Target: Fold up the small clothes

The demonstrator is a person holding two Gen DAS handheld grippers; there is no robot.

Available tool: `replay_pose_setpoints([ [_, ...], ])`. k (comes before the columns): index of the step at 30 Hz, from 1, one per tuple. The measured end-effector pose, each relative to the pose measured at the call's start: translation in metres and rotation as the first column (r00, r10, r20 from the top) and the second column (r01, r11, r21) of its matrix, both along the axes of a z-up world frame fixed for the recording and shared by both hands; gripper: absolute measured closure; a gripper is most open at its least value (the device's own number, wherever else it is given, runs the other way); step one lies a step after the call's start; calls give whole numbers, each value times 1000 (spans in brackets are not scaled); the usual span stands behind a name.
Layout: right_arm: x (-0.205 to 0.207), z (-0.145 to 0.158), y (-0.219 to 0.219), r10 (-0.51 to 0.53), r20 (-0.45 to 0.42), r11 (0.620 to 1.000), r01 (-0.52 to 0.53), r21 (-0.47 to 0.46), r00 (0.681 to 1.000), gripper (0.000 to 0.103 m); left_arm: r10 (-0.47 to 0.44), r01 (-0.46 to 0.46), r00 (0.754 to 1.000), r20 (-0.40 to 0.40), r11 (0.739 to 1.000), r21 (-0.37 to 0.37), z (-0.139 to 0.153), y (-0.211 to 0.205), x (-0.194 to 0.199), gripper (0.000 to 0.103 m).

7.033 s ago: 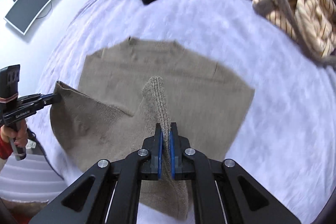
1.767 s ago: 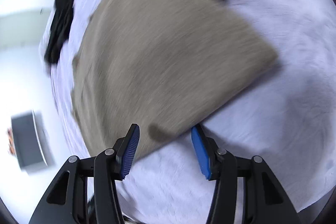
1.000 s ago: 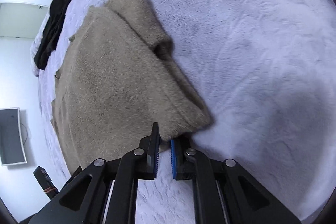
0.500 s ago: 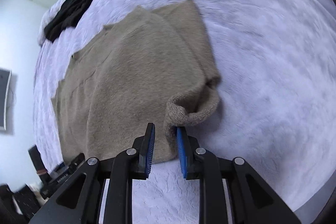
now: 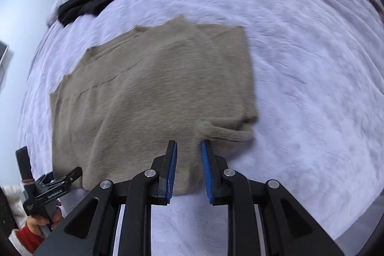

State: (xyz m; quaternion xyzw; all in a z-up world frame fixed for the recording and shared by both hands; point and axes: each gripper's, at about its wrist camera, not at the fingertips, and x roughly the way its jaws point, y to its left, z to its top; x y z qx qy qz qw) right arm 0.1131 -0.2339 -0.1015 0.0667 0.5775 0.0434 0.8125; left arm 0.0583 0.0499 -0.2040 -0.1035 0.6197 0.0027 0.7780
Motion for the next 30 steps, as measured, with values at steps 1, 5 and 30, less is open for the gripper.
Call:
replay_pose_setpoints([
  [1, -1, 7, 2, -6, 36, 998, 8, -56, 999, 80, 0, 0, 1000, -2, 1000, -1, 1, 1, 2, 2],
  [5, -16, 51, -23, -172, 223, 964, 210, -162, 960, 80, 46, -45, 999, 22, 998, -43, 17, 7, 4, 2],
  [30, -13, -30, -48, -29, -168, 997, 40, 62, 985, 63, 42, -42, 999, 6, 999, -9, 9, -9, 22, 2],
])
